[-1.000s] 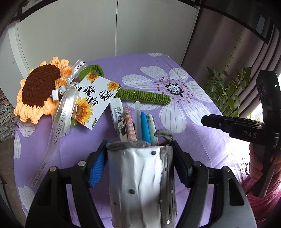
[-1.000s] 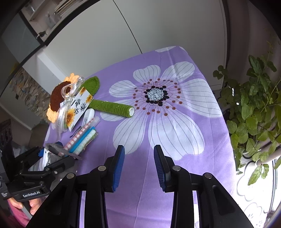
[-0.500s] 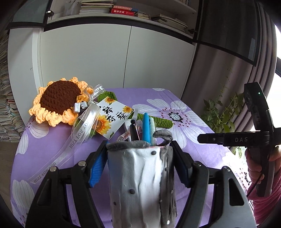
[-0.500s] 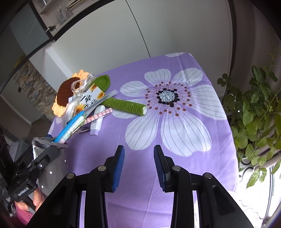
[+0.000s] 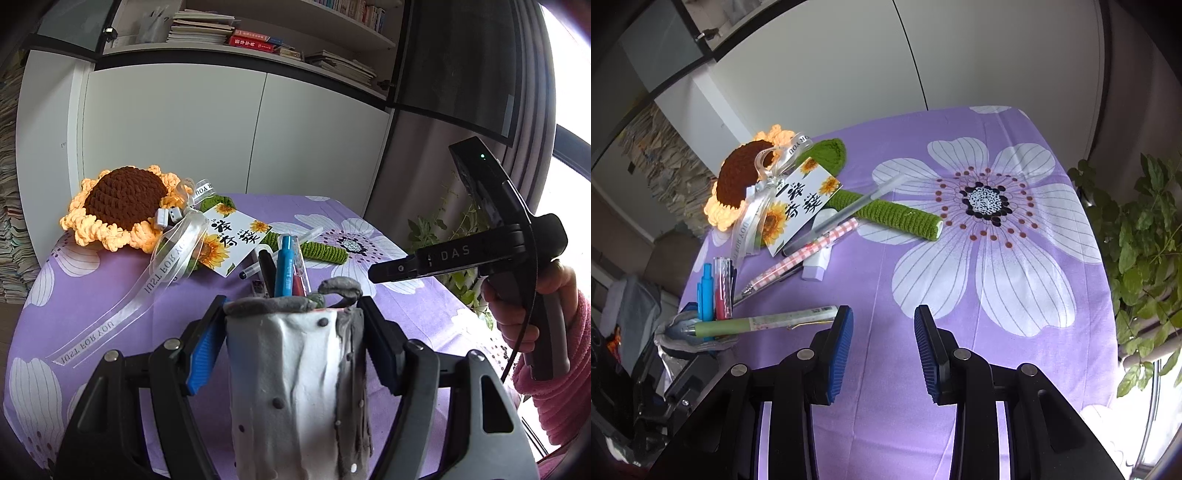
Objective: Organize stationery
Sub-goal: 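Set the pen holder on the table and open the left gripper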
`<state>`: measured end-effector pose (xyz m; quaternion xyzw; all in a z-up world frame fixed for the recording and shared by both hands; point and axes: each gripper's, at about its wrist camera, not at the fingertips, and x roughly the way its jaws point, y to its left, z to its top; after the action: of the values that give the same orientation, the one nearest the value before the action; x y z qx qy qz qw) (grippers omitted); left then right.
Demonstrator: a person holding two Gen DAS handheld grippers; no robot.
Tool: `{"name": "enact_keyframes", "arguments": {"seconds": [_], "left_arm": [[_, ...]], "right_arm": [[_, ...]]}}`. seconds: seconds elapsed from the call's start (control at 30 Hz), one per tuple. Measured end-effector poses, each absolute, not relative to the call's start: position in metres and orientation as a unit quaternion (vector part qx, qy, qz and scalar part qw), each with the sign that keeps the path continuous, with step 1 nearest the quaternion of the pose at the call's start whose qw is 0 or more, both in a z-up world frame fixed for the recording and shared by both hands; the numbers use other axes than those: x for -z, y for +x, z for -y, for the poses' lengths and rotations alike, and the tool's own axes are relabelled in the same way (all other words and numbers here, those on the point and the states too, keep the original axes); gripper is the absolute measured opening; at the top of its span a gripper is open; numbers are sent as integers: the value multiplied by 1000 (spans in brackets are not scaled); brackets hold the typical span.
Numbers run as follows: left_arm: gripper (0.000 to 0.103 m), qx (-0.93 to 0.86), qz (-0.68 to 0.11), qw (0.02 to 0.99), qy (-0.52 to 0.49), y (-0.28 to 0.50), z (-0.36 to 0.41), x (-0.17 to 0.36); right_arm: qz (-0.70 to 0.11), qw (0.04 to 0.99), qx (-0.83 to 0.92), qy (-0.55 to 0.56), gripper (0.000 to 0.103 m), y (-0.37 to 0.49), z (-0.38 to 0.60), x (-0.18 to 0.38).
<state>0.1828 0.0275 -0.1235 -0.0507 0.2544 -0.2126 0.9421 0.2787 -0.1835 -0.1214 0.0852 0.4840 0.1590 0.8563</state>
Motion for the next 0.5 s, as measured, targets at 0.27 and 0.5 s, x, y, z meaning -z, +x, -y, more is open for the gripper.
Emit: {"name": "enact_keyframes", "arguments": {"seconds": [0.27,0.5], "left_arm": [[69,223,-244,943,-48,167,-31,124],[69,201,-275,938,-62,188,-25,124]], "right_arm": [[-498,854,-138,52,35,278,173,130],[-481,867,-125,35,35,264,171,123]]}}
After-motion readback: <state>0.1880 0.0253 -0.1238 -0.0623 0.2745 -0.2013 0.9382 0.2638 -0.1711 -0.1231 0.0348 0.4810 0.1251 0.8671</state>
